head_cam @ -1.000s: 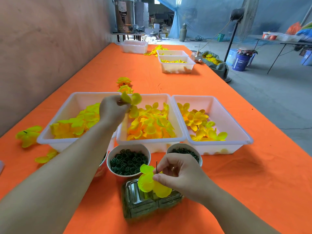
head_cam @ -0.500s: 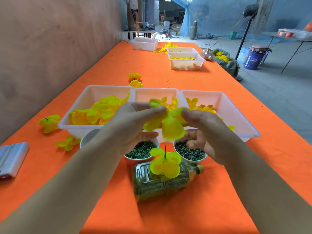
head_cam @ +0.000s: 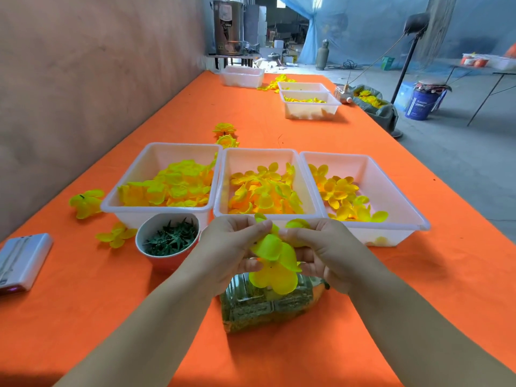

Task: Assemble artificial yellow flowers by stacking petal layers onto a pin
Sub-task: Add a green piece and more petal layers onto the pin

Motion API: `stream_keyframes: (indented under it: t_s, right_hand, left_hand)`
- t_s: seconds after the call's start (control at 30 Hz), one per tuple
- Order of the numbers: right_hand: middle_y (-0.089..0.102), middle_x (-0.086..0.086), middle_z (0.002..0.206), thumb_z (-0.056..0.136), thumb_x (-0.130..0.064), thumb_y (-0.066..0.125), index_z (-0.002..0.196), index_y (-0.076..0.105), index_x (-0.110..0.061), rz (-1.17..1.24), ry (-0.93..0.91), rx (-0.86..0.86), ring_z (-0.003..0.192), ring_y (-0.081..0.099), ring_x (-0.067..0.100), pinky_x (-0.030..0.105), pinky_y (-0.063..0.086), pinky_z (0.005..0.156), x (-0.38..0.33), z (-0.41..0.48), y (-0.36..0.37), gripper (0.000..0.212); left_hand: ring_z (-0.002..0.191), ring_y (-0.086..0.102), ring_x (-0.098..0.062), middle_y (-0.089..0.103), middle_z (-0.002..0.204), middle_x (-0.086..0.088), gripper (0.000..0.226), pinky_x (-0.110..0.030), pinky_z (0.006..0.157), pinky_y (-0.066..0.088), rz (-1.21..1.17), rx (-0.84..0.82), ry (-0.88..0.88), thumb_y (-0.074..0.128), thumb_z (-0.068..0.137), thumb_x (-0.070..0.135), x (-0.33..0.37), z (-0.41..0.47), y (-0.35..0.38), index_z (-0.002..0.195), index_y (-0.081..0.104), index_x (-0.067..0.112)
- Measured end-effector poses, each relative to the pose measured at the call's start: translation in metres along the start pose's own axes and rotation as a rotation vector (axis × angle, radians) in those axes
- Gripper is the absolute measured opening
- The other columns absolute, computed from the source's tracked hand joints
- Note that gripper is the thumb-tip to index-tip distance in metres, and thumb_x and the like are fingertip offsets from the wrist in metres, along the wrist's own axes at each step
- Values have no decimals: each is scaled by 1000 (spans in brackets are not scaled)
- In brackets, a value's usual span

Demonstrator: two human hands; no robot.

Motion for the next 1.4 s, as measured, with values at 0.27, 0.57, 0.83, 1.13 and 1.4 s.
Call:
stream_keyframes:
  t_s: [0.27,0.57,0.83,1.13,1.4]
  right_hand:
    - [75,12,84,84,-19,74,91,72,-11,32,-56,55,66,70,21,29,55,56,2,-1,5,10]
    - [75,16,85,80,-20,78,84,74,-13,11,-112,57,71,72,24,36,58,67,-1,-5,5,9]
    - [73,-1,77,88,-26,71,73,78,-29,64,3,-3,63,69,14,21,46,45,2,-4,11,17]
    - [75,3,88,91,-28,67,85,79,-24,112,1,-78,74,71,16,28,55,59,10,-1,11,14]
    - [76,8,98,85,-25,67,93,79,-20,187,-40,-165,86,73,18,33,59,70,14,-3,6,16]
  left_hand:
    - [69,74,-26,75,89,-13,47,-31,53,60,-212,-47,-77,73,71,43,-1,1,0,101,72,6]
    - [82,74,-28,73,99,-21,39,-38,73,62,-161,-102,-58,82,64,14,-8,0,-8,96,69,-5]
    - [71,73,-20,64,126,-27,36,-28,56,59,-318,-19,-220,59,93,5,-12,-6,2,128,59,-6]
    - [61,72,-15,65,111,-24,32,-25,53,58,-341,-2,-226,52,98,2,-9,-9,9,128,55,-10]
    - [63,73,-18,74,80,-12,13,-25,52,57,-343,-29,-172,53,98,2,-7,-12,9,106,62,-3]
Point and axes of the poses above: each hand's wrist, its own z-axis towards the middle knuckle, its own y-axis out of the palm, x = y × z, the point moved 3 cm from there along z, towards the middle knuckle
